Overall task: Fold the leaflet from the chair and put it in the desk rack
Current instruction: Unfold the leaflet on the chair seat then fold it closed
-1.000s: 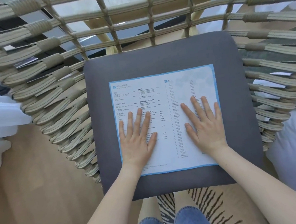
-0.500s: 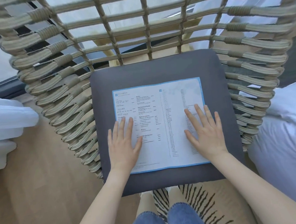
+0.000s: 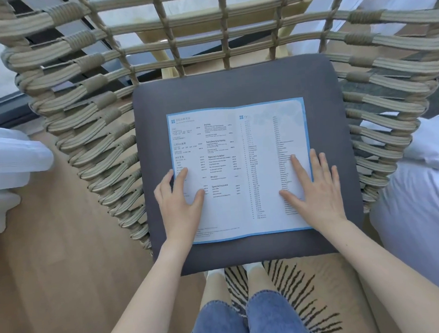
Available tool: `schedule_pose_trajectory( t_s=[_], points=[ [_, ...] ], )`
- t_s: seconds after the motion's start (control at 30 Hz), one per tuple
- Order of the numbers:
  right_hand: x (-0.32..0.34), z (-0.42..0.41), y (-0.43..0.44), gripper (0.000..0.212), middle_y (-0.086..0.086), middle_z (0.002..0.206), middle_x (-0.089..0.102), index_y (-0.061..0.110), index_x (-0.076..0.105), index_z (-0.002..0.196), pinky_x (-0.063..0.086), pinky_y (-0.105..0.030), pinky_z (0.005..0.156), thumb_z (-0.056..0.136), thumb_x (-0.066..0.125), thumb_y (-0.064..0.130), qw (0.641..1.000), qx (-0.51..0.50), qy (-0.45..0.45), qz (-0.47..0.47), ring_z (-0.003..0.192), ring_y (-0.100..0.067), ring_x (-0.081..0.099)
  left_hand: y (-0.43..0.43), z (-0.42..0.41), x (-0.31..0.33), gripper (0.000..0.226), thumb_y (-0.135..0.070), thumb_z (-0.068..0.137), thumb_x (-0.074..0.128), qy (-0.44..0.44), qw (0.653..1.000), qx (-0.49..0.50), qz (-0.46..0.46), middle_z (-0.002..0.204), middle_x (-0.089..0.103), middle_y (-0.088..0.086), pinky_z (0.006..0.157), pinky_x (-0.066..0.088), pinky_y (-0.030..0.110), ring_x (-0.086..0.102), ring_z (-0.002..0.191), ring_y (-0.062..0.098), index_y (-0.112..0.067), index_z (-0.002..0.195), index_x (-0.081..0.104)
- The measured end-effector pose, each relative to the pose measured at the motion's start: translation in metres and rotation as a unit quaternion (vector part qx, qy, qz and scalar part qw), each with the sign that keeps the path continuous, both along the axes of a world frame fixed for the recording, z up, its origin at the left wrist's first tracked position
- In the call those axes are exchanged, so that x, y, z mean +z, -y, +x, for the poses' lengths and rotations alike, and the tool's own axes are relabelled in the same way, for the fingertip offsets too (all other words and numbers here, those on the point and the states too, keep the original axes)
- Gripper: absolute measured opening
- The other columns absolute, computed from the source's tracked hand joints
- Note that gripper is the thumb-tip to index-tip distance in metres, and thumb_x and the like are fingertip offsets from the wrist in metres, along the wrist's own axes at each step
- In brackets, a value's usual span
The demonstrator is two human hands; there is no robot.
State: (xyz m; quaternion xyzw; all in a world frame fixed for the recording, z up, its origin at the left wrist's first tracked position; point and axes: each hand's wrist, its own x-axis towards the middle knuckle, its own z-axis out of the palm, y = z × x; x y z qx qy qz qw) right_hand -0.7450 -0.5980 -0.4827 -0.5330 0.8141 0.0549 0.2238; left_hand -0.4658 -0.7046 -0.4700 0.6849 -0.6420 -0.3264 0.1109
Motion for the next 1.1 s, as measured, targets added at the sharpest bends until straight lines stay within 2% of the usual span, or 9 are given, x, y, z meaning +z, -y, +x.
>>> schedule_pose_trajectory(
  t_s=[0.07,0.13,0.27,0.37,0.6,0.77,0.93,1.03,1.1],
  points=[
    [0.001,0.001,0.001,0.081,-0.013,0.167,0.003,0.034,0.011,0.158,0.003,-0.052,0.122,0.091,0.046,0.063,1.000,-0.003,0.004,0.003,0.153,-0.031,-0.003,0.004,0.000,0.005,0.051,-0.014,0.080,0.074,-0.057,0.997,0.054,0.012,0.137,0.045,0.000,0.102,0.031,0.024,0.039,0.127,0.017,-0.026,0.127,0.059],
    [0.002,0.001,0.001,0.081,-0.012,0.167,0.002,0.034,0.010,0.158,0.003,-0.052,0.122,0.091,0.046,0.063,1.000,-0.005,0.004,0.006,0.153,-0.030,-0.003,0.009,0.000,0.014,0.051,-0.008,0.078,0.074,-0.118,0.987,0.098,0.041,0.128,0.046,-0.006,0.101,0.041,0.029,0.050,0.119,0.013,-0.031,0.121,0.060],
    [0.004,0.001,0.004,0.081,-0.012,0.167,0.001,0.034,0.009,0.158,0.003,-0.052,0.122,0.092,0.046,0.064,1.000,-0.006,0.007,0.016,0.153,-0.030,-0.004,0.016,0.003,0.036,0.051,-0.003,0.075,0.073,-0.173,0.973,0.119,0.097,0.122,0.061,-0.012,0.098,0.050,0.041,0.061,0.111,0.013,-0.031,0.116,0.059],
    [0.007,0.002,0.005,0.082,-0.014,0.167,0.000,0.033,0.009,0.158,0.004,-0.053,0.122,0.092,0.046,0.063,1.000,-0.008,0.009,0.025,0.153,-0.031,-0.004,0.017,-0.002,0.056,0.054,0.000,0.074,0.072,-0.197,0.969,0.105,0.105,0.117,0.063,-0.023,0.094,0.053,0.033,0.062,0.107,0.002,-0.033,0.114,0.058],
    [0.010,0.004,0.008,0.082,-0.015,0.167,-0.003,0.032,0.006,0.159,0.003,-0.053,0.122,0.093,0.044,0.062,0.999,-0.008,0.006,0.040,0.153,-0.031,-0.006,0.007,-0.036,0.089,0.053,0.002,0.076,0.069,-0.244,0.961,0.063,0.111,0.102,0.066,-0.034,0.076,0.053,0.016,0.066,0.094,-0.001,-0.037,0.111,0.057],
    [0.007,0.003,0.007,0.082,-0.014,0.167,-0.002,0.033,0.004,0.159,0.002,-0.053,0.122,0.093,0.042,0.064,0.999,-0.007,0.002,0.033,0.153,-0.031,-0.006,-0.002,-0.065,0.091,0.053,0.001,0.079,0.070,-0.271,0.957,0.014,0.106,0.109,0.063,-0.035,0.073,0.051,0.009,0.065,0.099,-0.003,-0.036,0.113,0.055],
    [0.005,0.000,0.005,0.080,-0.011,0.168,0.001,0.036,0.007,0.158,0.001,-0.050,0.121,0.093,0.043,0.064,1.000,-0.013,0.018,0.022,0.153,-0.029,-0.004,-0.007,-0.093,0.088,0.054,-0.001,0.079,0.070,-0.268,0.957,-0.035,0.107,0.113,0.063,-0.028,0.083,0.055,0.020,0.065,0.103,0.005,-0.036,0.117,0.055],
    [0.008,-0.008,0.002,0.070,-0.009,0.166,0.016,0.031,0.017,0.158,0.008,-0.050,0.121,0.097,0.043,0.054,0.999,-0.017,0.021,-0.020,0.153,-0.029,0.010,-0.009,-0.108,0.084,0.054,0.001,0.079,0.068,-0.261,0.958,-0.070,0.097,0.120,0.064,-0.017,0.086,0.053,0.022,0.063,0.105,0.008,-0.032,0.119,0.055],
    [0.010,-0.018,-0.003,0.066,-0.009,0.164,0.026,0.025,0.025,0.156,0.013,-0.052,0.120,0.098,0.047,0.046,0.998,-0.028,0.009,-0.056,0.151,-0.029,0.019,-0.011,-0.117,0.081,0.055,0.001,0.078,0.067,-0.245,0.961,-0.091,0.086,0.120,0.063,-0.013,0.084,0.048,0.014,0.062,0.103,0.008,-0.032,0.120,0.055]
  ],
)
